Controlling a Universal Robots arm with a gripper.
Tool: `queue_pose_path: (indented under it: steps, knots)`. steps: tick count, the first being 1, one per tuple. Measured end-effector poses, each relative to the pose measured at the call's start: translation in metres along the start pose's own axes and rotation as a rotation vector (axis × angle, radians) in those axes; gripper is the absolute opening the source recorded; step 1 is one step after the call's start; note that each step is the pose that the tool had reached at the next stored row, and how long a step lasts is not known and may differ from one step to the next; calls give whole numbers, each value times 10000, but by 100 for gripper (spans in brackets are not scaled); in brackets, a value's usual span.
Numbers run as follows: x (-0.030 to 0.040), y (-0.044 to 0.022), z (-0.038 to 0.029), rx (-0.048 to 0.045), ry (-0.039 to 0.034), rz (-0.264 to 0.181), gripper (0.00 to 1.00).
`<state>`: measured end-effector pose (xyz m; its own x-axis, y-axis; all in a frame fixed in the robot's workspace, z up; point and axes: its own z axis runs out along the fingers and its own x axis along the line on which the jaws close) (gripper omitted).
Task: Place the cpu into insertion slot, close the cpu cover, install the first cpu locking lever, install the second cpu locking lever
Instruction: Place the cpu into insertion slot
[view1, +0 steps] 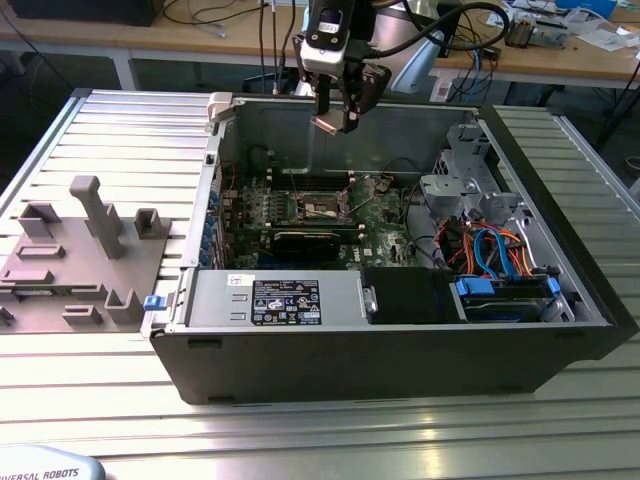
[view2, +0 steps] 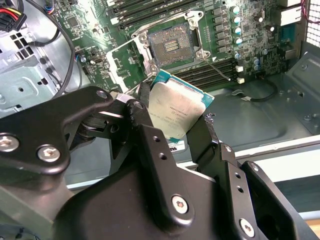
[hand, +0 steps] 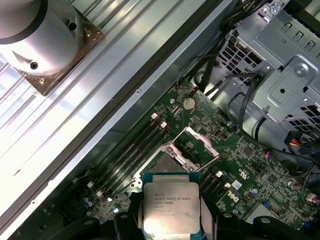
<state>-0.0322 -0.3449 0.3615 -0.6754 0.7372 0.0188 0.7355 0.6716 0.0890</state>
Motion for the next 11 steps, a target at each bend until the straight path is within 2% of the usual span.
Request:
queue_pose_path:
  steps: [11]
  knots:
    - [0,0,2,-3,-15,167,54]
